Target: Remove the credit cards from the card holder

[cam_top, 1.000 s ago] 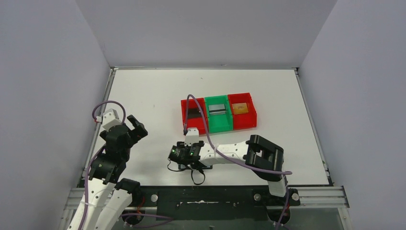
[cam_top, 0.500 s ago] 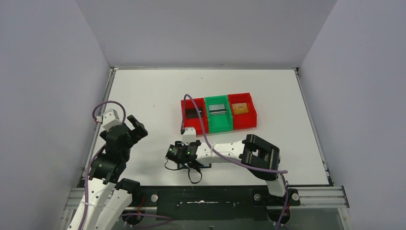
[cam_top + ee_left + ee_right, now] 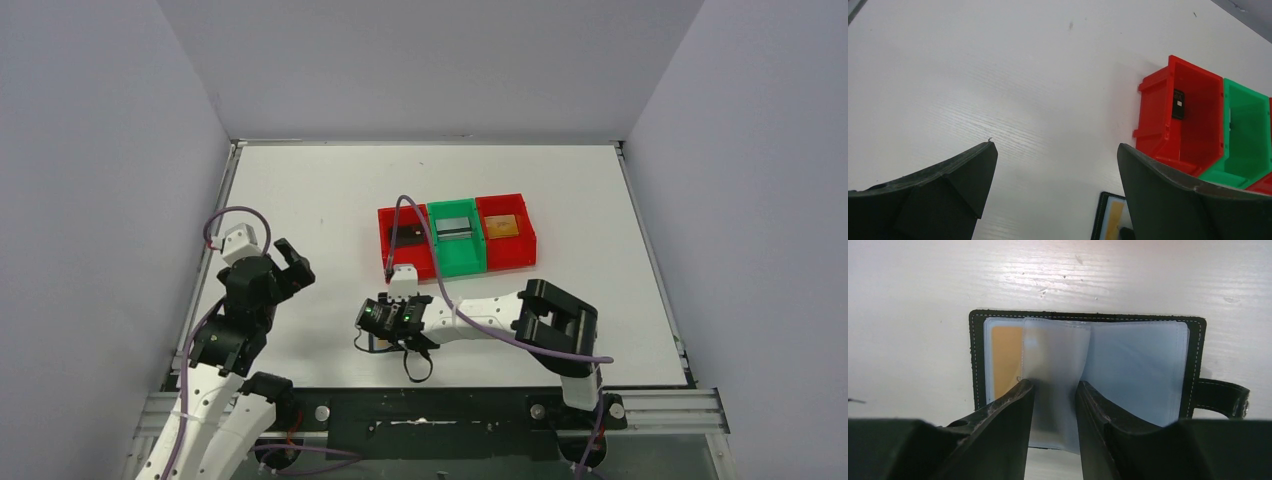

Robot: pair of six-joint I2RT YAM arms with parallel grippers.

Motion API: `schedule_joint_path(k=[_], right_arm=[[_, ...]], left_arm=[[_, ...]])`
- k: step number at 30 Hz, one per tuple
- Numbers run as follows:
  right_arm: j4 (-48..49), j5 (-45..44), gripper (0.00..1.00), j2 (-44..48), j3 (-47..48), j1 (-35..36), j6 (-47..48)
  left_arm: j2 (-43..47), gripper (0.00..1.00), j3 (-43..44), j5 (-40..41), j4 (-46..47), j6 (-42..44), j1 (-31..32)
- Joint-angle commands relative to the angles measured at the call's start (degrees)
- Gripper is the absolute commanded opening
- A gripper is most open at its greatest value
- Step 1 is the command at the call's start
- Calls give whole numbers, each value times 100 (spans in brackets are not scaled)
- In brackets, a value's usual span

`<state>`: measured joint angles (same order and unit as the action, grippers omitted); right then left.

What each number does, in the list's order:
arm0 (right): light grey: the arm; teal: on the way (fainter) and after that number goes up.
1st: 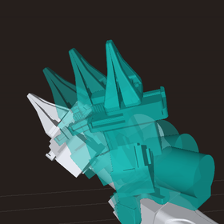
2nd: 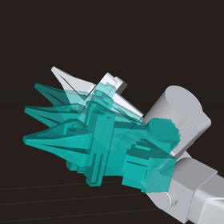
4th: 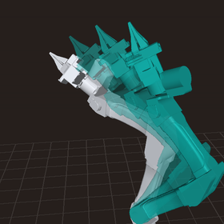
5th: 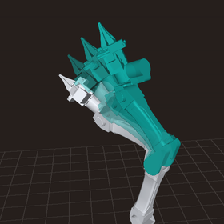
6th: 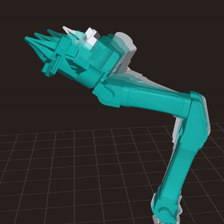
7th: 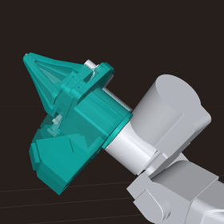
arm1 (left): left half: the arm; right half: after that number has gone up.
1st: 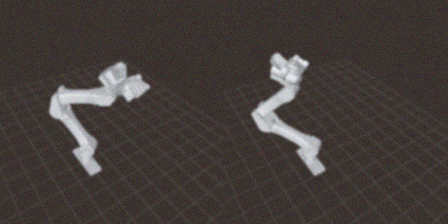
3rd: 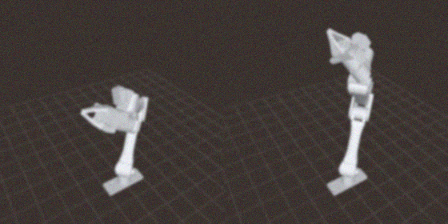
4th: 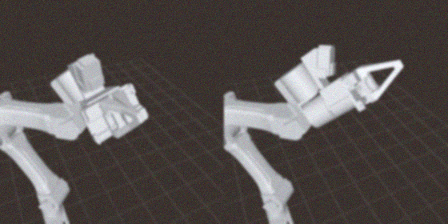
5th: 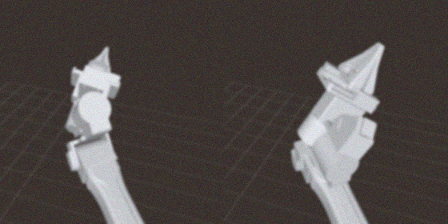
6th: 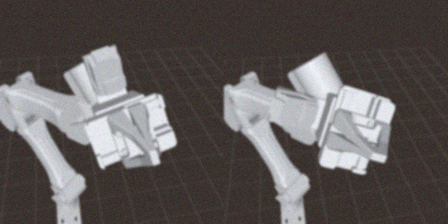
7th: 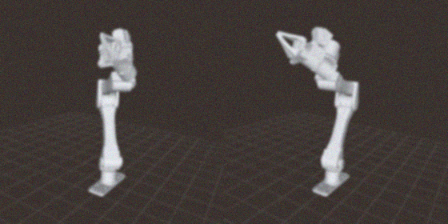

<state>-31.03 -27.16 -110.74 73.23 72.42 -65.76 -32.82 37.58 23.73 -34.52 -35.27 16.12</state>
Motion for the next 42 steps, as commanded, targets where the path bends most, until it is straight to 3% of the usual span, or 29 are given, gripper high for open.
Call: schedule_joint_path(k=[1,6,10,15,21,27,42], right_arm=[[866,328,36,709,-559,-176,154],[2366,1213,33,1311,-1688,-581,55],[3393,1579,30,1696,-2508,-778,-87],[4039,1895,30,1885,-3102,-961,-265],[4429,1911,31,2071,-3476,-1032,-435],[4474,1767,30,2313,-3732,-1089,-550],[3873,1448,27,2519,-3732,-1108,-677]], left_arm=[[-141,93,-36,-931,644,294,-24],[-430,92,-347,-2602,1140,93,-23],[-706,86,-689,-3948,1871,-258,-18],[-1207,80,-978,-4739,2399,-573,48],[-1737,77,-1008,-4786,2691,-655,666],[-2328,77,-1008,-4212,2890,-813,1484],[-3365,75,-1091,-4106,3652,-1162,2202]])
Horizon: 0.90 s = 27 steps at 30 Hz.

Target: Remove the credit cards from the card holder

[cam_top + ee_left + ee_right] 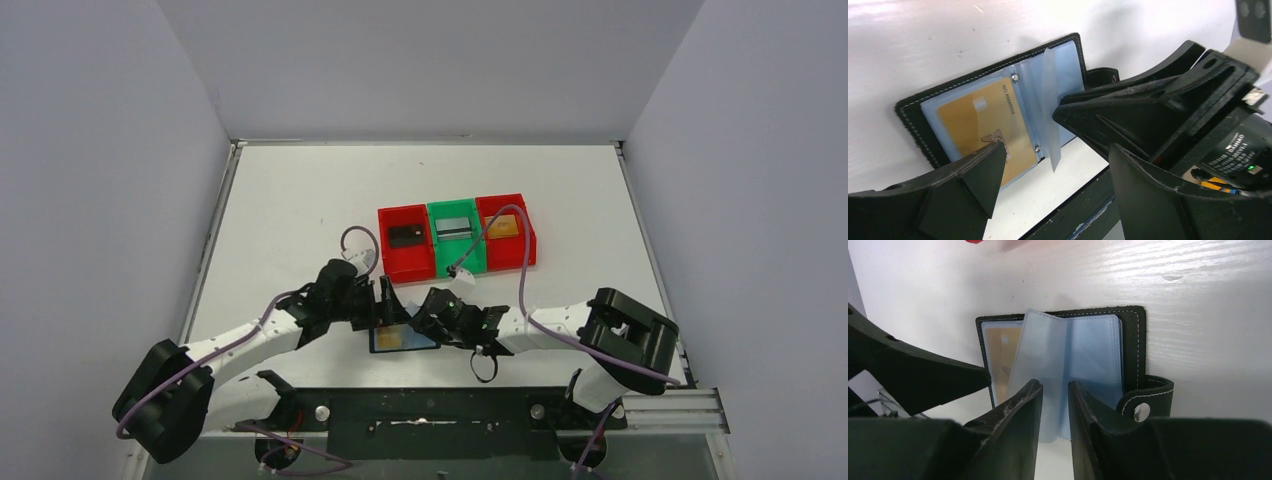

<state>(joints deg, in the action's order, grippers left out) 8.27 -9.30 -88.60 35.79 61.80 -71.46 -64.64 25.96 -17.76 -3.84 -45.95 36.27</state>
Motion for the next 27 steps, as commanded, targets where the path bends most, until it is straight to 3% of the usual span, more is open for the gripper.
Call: schedule_joint_path(k=[1,7,13,21,27], right_arm=[[-66,-344,27,317,-3,-46,-125],[-233,-517,28,512,-87,-40,-264],[-1007,-1137,31,1002,-151,-20,-578],[-2471,-2116,43,1988,55,-61,-423],[-2901,-2264,57,2517,418,-601,336]], left_arm=[[-241,75,76,52,638,-137,241],[-692,73,180,46,1059,-307,564],[-1236,67,432,5,1522,-453,905],[-1949,63,788,-89,1807,-506,1208],[-1026,62,822,739,1054,-407,1228]])
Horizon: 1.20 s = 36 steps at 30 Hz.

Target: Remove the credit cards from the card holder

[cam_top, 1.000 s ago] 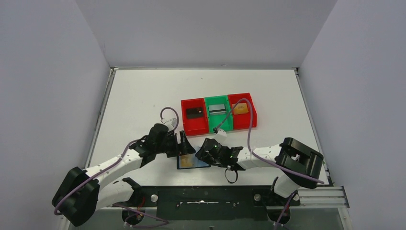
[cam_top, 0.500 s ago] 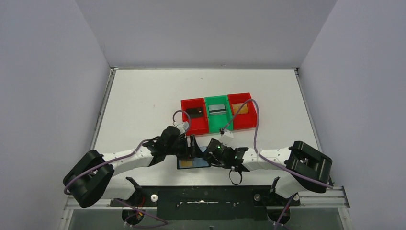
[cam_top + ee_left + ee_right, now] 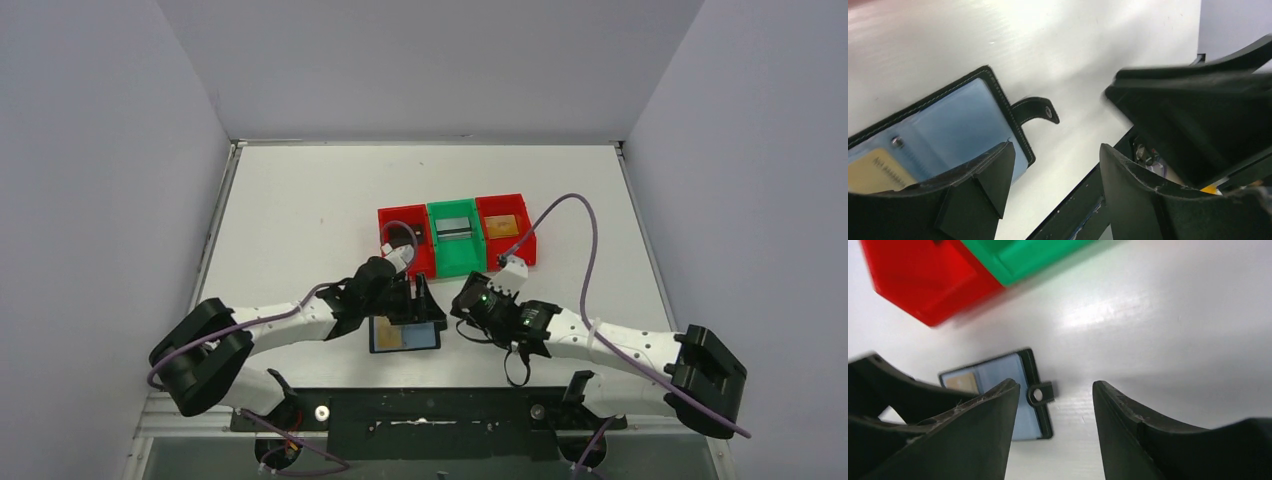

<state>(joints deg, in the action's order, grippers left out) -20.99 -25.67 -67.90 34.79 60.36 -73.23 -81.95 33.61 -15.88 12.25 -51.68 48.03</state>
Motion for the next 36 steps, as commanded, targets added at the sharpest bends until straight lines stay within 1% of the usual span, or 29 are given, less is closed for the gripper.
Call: schedule_joint_path(k=[1,2,4,6,7,8,11,14,16,19,25,30,36], right_arm=[[199,-425,59,498,541,-615,788],[346,-235,60,539,588,-810,1016],[559,106,64,550,688,-1088,1376],[824,560,70,460,814,-1370,1796],[930,831,72,378,898,-1532,1942],[1025,1093,74,275,983,-1720,2091],[1249,1816,80,-180,1291,-2042,2480],[1297,2232,87,-718,1737,-2179,2817],[1240,2459,88,-1196,2067,-2251,2938],[1191,2782,89,-1731,2506,-2323,3145],[982,3183,90,-2653,3291,-2391,3345],[991,3479,90,-3127,3517,-2389,3353],[1068,3761,90,-3321,3561,-2331,3391]], left_arm=[[982,63,40,783,-760,186,38],[1317,64,26,1077,-970,199,-5],[1812,66,-33,1422,-1451,251,-139],[2251,68,-122,1628,-2048,274,-399],[2455,69,-166,1667,-2204,299,-577],[2647,70,-222,1650,-2512,336,-822],[3151,72,-388,1478,-3011,487,-1605],[3474,74,-495,1264,-3327,622,-2266],[3576,75,-576,1167,-3406,572,-2534],[3586,76,-657,1078,-3355,497,-2596],[3635,76,-662,1182,-3480,392,-2619],[3868,76,-679,1289,-3554,318,-2632],[3991,76,-693,1357,-3582,290,-2641]])
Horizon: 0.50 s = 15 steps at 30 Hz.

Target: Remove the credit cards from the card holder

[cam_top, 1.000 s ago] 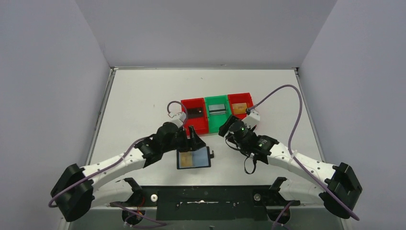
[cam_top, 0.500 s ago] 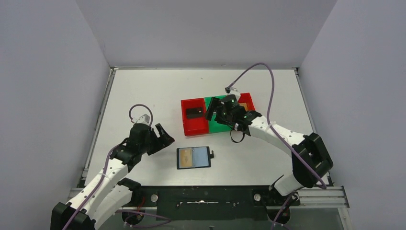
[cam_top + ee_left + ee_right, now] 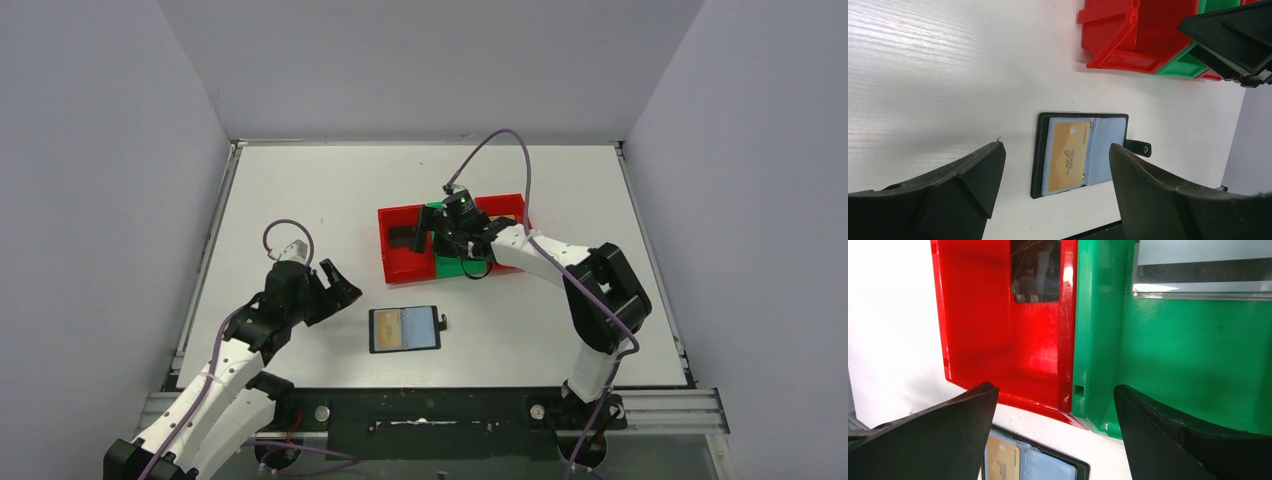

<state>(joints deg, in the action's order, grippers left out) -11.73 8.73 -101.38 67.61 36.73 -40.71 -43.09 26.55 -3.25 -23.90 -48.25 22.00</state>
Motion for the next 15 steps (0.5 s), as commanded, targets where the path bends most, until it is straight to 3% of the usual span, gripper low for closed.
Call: schedule_joint_path(k=[1,15], right_arm=[[144,346,89,15,279,46,142],[105,83,87,36,60,529,107]], left_arm=[[95,76,13,103,34,-60,-38],[86,76,9,75,42,-68,-38]])
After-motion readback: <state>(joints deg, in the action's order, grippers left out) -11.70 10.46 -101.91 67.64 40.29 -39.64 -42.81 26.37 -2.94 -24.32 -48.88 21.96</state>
